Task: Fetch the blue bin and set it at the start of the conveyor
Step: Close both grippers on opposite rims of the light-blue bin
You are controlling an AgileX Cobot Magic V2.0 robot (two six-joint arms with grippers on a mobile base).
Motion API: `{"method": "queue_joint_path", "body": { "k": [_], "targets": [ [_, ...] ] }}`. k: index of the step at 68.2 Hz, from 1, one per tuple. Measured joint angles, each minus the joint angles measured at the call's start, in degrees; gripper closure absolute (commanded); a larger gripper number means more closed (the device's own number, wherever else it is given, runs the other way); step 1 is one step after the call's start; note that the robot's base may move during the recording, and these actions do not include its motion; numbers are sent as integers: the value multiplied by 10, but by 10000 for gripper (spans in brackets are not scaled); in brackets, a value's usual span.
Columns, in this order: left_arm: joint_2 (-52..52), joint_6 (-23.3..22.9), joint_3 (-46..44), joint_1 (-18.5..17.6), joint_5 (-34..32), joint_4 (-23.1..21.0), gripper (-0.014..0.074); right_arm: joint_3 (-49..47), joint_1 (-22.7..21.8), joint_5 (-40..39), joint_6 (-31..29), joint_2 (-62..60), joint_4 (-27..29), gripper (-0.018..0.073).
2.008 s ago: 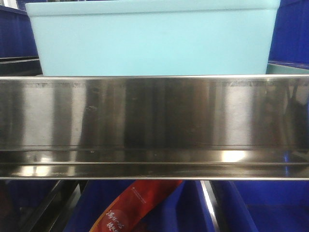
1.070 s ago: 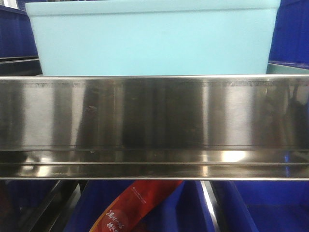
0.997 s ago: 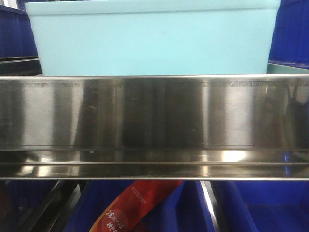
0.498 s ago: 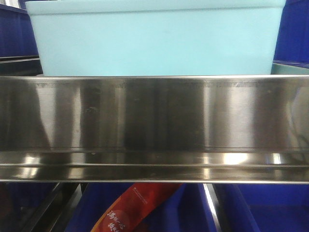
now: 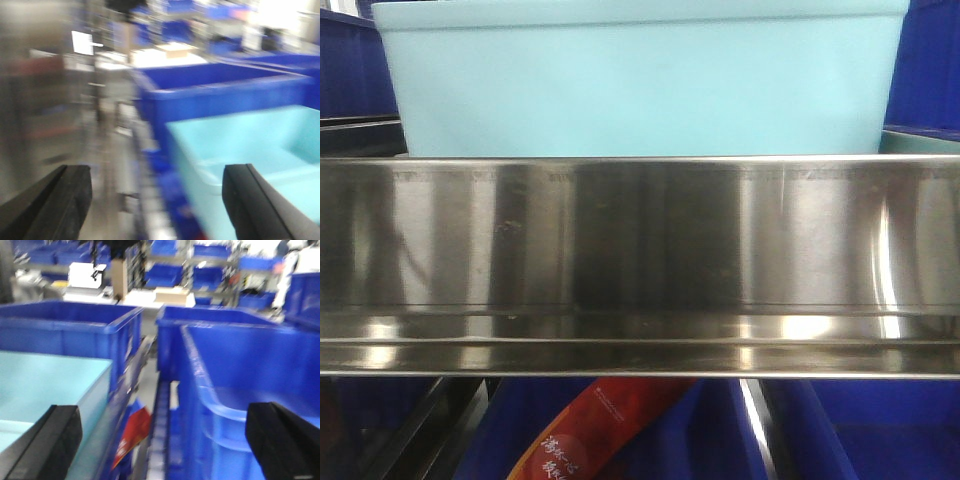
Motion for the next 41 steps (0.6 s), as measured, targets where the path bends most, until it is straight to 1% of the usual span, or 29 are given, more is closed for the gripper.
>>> {"method": "queue_joint_path", "body": {
  "k": [8,9,12,19,22,29,33,41],
  "targets": [
    [90,1,-52,-89,24,0,159,-51,41,28,-1,74,8,-10],
    [96,1,-59,-94,25,0,164,-57,46,33,-1,83,10,-10],
    [135,1,-85,-124,38,0,172,-76,63,44,-1,109,10,-10],
    [222,0,-156,-155,76,-3,185,-130,90,74,-1,178,12,-10],
    [269,-5,-200,-158,102,-6,185,-164,98,97,-1,217,13,-10],
    [358,-36,-291,-155,162,-8,185,-246,102,155,8,295,15,-10],
    [397,-50,-347,-144,192,-8,185,-291,103,189,21,334,15,-10],
    [476,-58,-446,-118,264,-8,185,-401,103,263,58,419,8,10]
  ]
}}
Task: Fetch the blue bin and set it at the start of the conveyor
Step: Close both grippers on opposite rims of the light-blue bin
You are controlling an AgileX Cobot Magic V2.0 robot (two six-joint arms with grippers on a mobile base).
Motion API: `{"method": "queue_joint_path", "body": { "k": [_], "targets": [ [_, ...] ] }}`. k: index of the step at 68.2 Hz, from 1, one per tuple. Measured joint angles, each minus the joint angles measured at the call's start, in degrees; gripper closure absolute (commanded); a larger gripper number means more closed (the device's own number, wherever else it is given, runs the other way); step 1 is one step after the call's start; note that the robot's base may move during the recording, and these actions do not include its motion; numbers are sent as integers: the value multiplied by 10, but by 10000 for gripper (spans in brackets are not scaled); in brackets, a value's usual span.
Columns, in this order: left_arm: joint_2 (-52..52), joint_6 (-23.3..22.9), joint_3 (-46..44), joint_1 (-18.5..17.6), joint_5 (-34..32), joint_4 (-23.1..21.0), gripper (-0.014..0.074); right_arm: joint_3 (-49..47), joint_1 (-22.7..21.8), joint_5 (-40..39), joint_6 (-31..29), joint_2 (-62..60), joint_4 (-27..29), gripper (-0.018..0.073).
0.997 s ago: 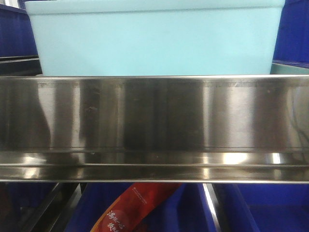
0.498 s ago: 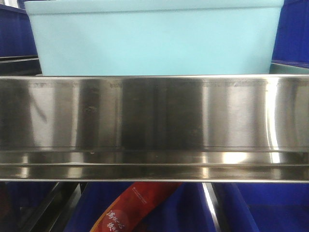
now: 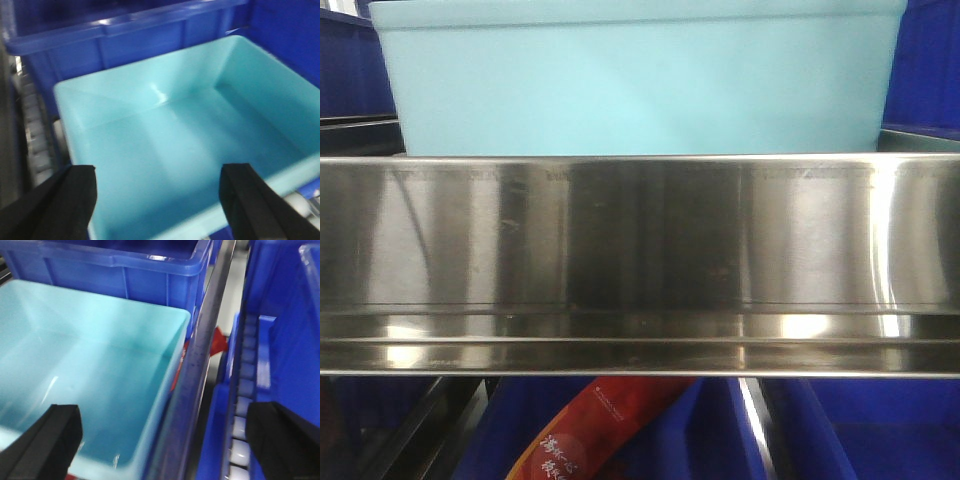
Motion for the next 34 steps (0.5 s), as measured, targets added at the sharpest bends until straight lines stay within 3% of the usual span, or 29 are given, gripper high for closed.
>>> {"method": "queue_joint_path", "body": {
  "k": [16,34],
  "targets": [
    [132,-24,-140,57,132,9,183,-164,6,117,62,154,-43,43],
    [218,-29,-163,94,158,11,183,-224,17,152,75,280,-45,43]
  ]
}}
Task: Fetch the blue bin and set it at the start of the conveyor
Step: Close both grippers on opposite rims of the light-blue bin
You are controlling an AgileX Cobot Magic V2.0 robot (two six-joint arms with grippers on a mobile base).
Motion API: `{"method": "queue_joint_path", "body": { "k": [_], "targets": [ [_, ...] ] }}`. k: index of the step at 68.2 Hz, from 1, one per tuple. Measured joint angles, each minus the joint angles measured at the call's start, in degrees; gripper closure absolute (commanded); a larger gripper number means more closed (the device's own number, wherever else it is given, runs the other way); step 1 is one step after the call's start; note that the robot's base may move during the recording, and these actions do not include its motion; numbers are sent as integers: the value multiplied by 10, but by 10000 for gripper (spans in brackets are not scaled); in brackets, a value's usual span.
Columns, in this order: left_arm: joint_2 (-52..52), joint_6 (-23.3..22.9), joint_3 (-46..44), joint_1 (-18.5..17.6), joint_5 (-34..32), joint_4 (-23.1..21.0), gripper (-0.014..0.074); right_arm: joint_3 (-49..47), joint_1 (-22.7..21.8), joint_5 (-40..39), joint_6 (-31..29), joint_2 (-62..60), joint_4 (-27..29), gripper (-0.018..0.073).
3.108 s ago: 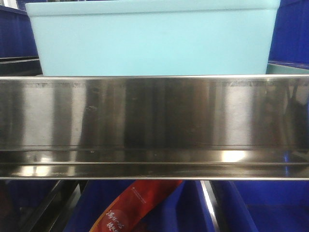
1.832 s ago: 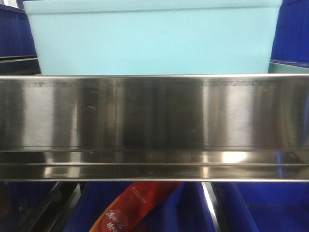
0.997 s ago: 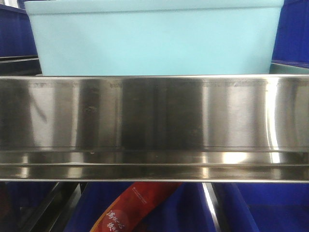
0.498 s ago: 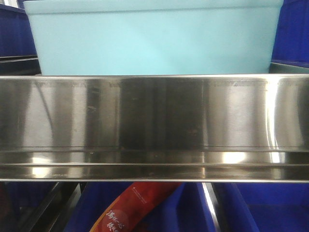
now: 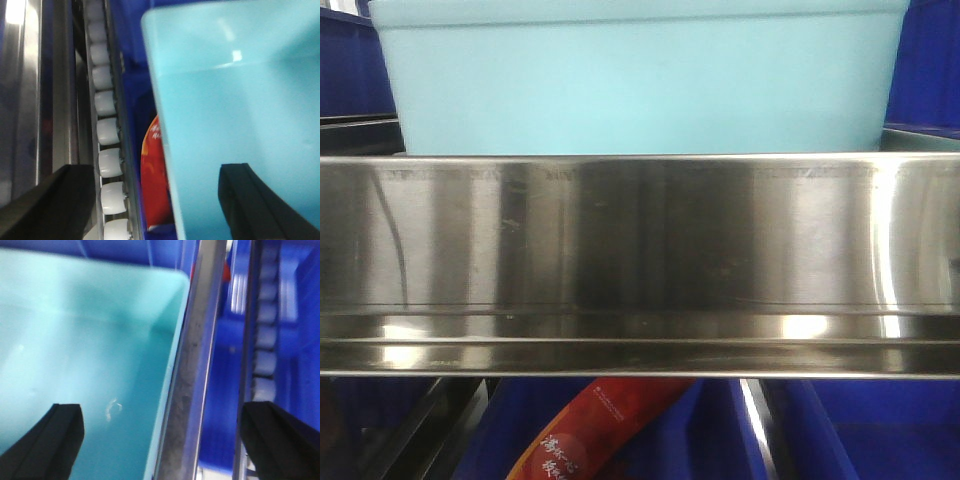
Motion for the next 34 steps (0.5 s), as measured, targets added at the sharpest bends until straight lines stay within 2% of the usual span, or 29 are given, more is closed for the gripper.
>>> {"method": "queue_joint_path", "body": {
  "k": [16,20,28,30,34],
  "targets": [
    [56,0,0,1,1,-4,183,0,0,6,4,70,0,43],
    [69,0,0,1,1,-11,187,0,0,6,4,85,0,74],
    [81,-1,0,1,1,-14,226,0,0,6,4,100,0,237],
    [84,-1,0,1,1,-15,261,0,0,7,4,102,0,330],
    [84,-3,0,1,1,-20,346,0,0,8,4,103,0,449]
  ]
}}
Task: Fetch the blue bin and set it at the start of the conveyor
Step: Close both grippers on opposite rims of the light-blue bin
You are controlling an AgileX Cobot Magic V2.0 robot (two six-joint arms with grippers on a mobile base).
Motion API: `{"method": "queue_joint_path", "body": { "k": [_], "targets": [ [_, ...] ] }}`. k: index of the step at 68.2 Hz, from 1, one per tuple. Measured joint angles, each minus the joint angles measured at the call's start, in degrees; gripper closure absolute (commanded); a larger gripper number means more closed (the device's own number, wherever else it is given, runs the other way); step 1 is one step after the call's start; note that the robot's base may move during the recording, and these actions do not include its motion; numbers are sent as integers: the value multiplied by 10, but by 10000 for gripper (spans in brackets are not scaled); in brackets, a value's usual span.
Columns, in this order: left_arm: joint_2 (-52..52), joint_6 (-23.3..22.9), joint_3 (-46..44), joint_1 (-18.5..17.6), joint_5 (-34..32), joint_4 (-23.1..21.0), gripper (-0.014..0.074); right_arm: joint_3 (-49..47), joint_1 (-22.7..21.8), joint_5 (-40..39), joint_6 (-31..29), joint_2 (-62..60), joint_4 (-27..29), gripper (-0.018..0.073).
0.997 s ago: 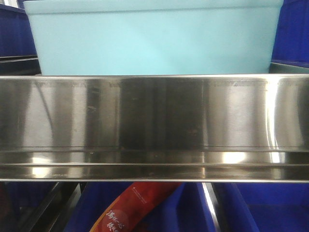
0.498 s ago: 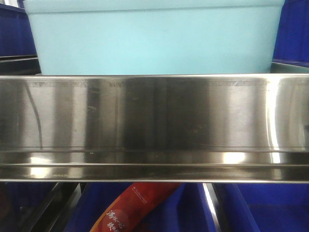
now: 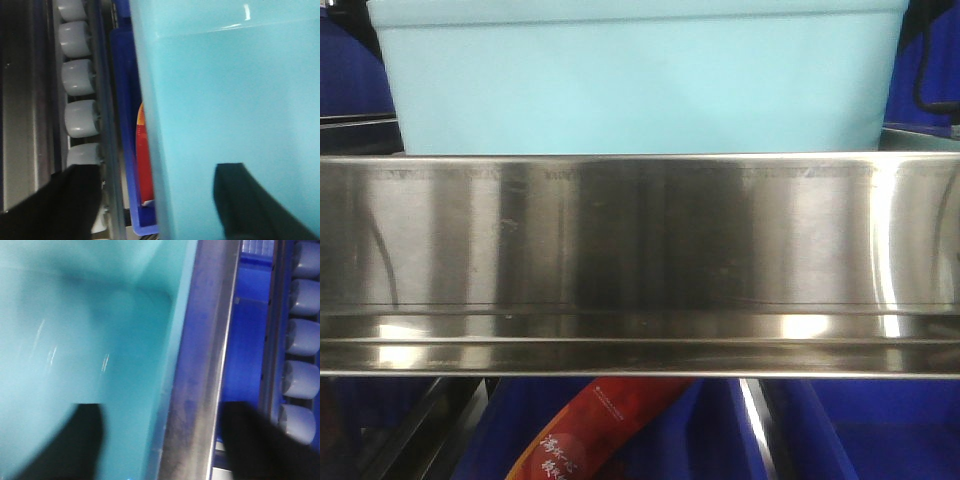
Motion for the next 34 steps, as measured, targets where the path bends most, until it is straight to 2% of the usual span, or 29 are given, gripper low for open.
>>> {"method": "queue_joint_path", "body": {
  "k": [5,9,12,34],
  "targets": [
    [0,-1,0,0,0,-9,475,0,0,1,0,0,0,594],
    [0,-1,0,0,0,-14,625,0,0,1,2,0,3,715],
    [0,-1,0,0,0,-17,710,0,0,2,6,0,4,719],
    [0,-8,-1,0,2,-24,708,0,0,5,9,-4,5,712]
  ]
}}
